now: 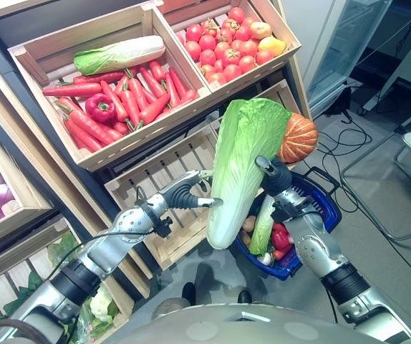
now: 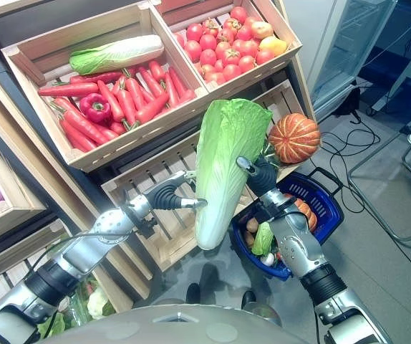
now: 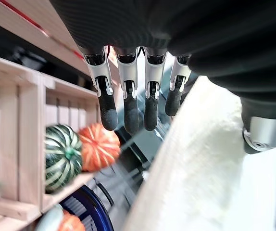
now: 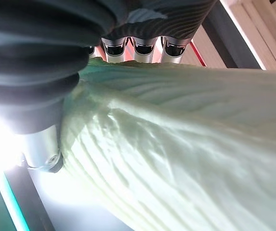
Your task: Pick up fruits and vegetables into the basket
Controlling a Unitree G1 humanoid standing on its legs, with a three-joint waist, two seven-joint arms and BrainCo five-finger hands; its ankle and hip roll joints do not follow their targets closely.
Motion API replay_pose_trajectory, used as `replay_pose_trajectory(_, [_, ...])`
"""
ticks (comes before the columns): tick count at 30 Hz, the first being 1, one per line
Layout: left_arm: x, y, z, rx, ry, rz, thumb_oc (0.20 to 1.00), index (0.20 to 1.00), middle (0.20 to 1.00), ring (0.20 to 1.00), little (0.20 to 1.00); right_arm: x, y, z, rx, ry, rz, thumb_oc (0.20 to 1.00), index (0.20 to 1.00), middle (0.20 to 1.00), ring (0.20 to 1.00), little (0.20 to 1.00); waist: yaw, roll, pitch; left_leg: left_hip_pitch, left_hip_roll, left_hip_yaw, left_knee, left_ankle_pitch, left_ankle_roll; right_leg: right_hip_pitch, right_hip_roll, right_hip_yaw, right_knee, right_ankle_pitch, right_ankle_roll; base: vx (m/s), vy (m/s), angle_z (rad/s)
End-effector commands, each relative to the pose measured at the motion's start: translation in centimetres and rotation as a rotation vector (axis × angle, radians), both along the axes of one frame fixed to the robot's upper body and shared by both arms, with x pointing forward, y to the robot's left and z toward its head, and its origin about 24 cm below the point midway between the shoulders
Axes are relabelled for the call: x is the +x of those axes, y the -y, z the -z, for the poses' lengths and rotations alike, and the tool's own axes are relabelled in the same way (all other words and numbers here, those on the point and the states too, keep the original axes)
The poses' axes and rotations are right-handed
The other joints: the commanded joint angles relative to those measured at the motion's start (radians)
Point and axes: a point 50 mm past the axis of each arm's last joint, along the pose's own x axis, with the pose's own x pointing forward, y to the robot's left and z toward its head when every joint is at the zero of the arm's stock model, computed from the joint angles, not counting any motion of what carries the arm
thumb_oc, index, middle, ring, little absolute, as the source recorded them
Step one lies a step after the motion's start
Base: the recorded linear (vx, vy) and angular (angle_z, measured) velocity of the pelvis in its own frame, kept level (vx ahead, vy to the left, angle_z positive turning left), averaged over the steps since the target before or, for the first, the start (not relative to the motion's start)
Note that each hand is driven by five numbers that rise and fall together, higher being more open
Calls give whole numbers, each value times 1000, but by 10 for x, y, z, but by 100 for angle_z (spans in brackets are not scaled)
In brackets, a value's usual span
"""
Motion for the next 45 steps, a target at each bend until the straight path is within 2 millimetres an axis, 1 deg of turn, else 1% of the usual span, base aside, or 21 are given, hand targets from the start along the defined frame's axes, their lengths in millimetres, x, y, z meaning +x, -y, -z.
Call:
replay_pose_trajectory(1, [22, -27, -8, 5, 98, -220, 1000, 1000, 1000, 1000, 1000, 3, -6, -28, 134, 125, 41, 200, 200, 200, 200, 200, 9, -46, -16, -6, -46, 23, 2, -76, 58, -24, -47, 26, 4, 26, 77, 0, 0, 0])
replay_pose_trajectory(2, [22, -30, -7, 5, 101, -238, 1000, 1000, 1000, 1000, 1000, 4, -5, -28, 136, 121, 51, 200, 200, 200, 200, 200, 9, -46, -15, -6, -46, 23, 2, -75, 58, -24, -47, 26, 4, 26, 77, 0, 0, 0])
replay_pose_trajectory(3, [23, -46, -5, 10, 122, -344, 1000, 1000, 1000, 1000, 1000, 3, 5, -23, 157, 94, 128, 200, 200, 200, 200, 200, 9, -45, -11, -6, -45, 26, 2, -76, 57, -26, -47, 27, 4, 26, 75, 0, 0, 0])
replay_pose_trajectory(7, [22, -62, -4, 7, 146, -457, 1000, 1000, 1000, 1000, 1000, 1, 15, -16, 195, 55, 225, 200, 200, 200, 200, 200, 9, -44, -4, -10, -45, 24, 2, -75, 56, -30, -46, 30, 4, 27, 72, -4, -3, -3])
replay_pose_trajectory(8, [21, -70, -4, -3, 156, -526, 1000, 1000, 1000, 1000, 1000, 1, 21, -12, 221, 32, 289, 200, 200, 200, 200, 200, 8, -43, 0, -12, -45, 24, 2, -74, 56, -33, -45, 31, 4, 27, 71, 0, 0, 0])
replay_pose_trajectory(13, [16, -94, -4, -56, 213, -721, 1000, 1000, 1000, 1000, 1000, -2, 39, 2, 318, -36, 467, 200, 200, 200, 200, 200, 3, -42, 17, -19, -45, 25, 2, -75, 53, -42, -43, 31, 4, 28, 67, -9, -10, -4])
replay_pose_trajectory(14, [15, -101, -6, -90, 243, -782, 1000, 1000, 1000, 1000, 1000, -4, 45, 8, 336, -63, 538, 200, 200, 200, 200, 200, 1, -42, 22, -21, -44, 28, 2, -75, 52, -45, -43, 32, 4, 28, 65, -3, -17, -7])
replay_pose_trajectory(15, [14, -102, -7, -95, 247, -791, 1000, 1000, 1000, 1000, 1000, -4, 46, 9, 336, -68, 551, 200, 200, 200, 200, 200, 1, -42, 23, -22, -43, 28, 2, -75, 52, -46, -43, 32, 4, 28, 65, 0, -19, -6])
replay_pose_trajectory(19, [12, -106, -12, -167, 312, -864, 1000, 1000, 1000, 1000, 1000, -7, 60, 16, 337, -106, 725, 200, 200, 200, 200, 200, -4, -41, 42, -34, -43, 34, 2, -72, 51, -57, -40, 31, 4, 31, 59, -6, -3, -1])
replay_pose_trajectory(21, [13, -105, -15, -192, 338, -876, 1000, 1000, 1000, 1000, 1000, -6, 67, 17, 325, -111, 795, 200, 200, 200, 200, 200, -6, -41, 58, -43, -43, 36, 2, -70, 51, -66, -38, 32, 4, 33, 56, -78, -10, -9])
replay_pose_trajectory(24, [23, -98, -28, -239, 405, -865, 1000, 1000, 1000, 1000, 1000, 2, 85, 10, 297, -86, 953, 200, 200, 200, 200, 200, -9, -36, 135, -91, -44, 46, 29, -64, 50, -125, -31, 36, 60, 20, 44, -194, -14, -12])
replay_pose_trajectory(25, [25, -97, -30, -244, 415, -858, 1000, 1000, 1000, 1000, 1000, 3, 89, 9, 298, -82, 977, 200, 200, 200, 200, 200, -9, -36, 148, -102, -44, 46, 40, -65, 49, -134, -30, 37, 71, 17, 42, -267, -48, -12])
replay_pose_trajectory(26, [32, -89, -41, -267, 454, -825, 1000, 1000, 1000, 1000, 1000, 12, 99, -2, 289, -51, 1048, 200, 200, 200, 200, 200, -9, -35, 204, -145, -50, 45, 84, -69, 47, -171, -26, 34, 112, 9, 34, -212, -42, -9])
replay_pose_trajectory(27, [34, -88, -43, -272, 461, -820, 1000, 1000, 1000, 1000, 1000, 14, 101, -5, 289, -46, 1056, 200, 200, 200, 200, 200, -9, -34, 212, -152, -51, 44, 93, -71, 48, -179, -25, 34, 121, 6, 33, -268, -47, -6])
replay_pose_trajectory(29, [41, -81, -53, -288, 495, -789, 1000, 1000, 1000, 1000, 1000, 24, 109, -17, 292, -12, 1089, 200, 200, 200, 200, 200, -7, -30, 261, -206, -55, 49, 155, -78, 42, -225, -21, 29, 183, -13, 24, -207, -31, -4])
replay_pose_trajectory(31, [47, -74, -61, -319, 512, -766, 1000, 1000, 1000, 1000, 1000, 32, 117, -35, 288, 38, 1140, 200, 200, 200, 200, 200, -7, -33, 323, -294, -56, 57, 281, -98, 31, -297, -26, 16, 284, -33, 15, -219, -54, -7])
replay_pose_trajectory(34, [53, -68, -67, -339, 512, -744, 1000, 1000, 1000, 1000, 1000, 39, 124, -49, 284, 63, 1197, 200, 200, 200, 200, 200, -3, -37, 361, -384, -55, 55, 394, -127, 21, -370, -36, 7, 376, -58, 9, -148, -49, -2])
replay_pose_trajectory(36, [57, -59, -74, -352, 524, -693, 1000, 1000, 1000, 1000, 1000, 46, 133, -65, 294, 87, 1255, 200, 200, 200, 200, 200, 1, -40, 398, -480, -47, 53, 504, -154, 6, -435, -47, -3, 454, -78, 4, -161, -55, 11])
replay_pose_trajectory(40, [64, -45, -84, -375, 544, -635, 1000, 1000, 1000, 1000, 1000, 59, 148, -83, 313, 90, 1313, 200, 200, 200, 200, 200, 6, -33, 449, -589, -37, 61, 615, -185, -5, -524, -55, 3, 554, -107, 1, -112, -36, 13])
replay_pose_trajectory(43, [69, -36, -87, -376, 545, -603, 1000, 1000, 1000, 1000, 1000, 65, 156, -87, 344, 85, 1300, 200, 200, 200, 200, 200, 10, -27, 460, -650, -44, 65, 669, -201, -3, -583, -59, -1, 604, -118, 0, -67, -37, 9])
replay_pose_trajectory(45, [72, -27, -91, -383, 548, -564, 1000, 1000, 1000, 1000, 1000, 73, 161, -98, 353, 99, 1287, 200, 200, 200, 200, 200, 18, -18, 460, -721, -56, 71, 721, -213, 1, -656, -67, -11, 660, -126, 0, -71, -44, 9])
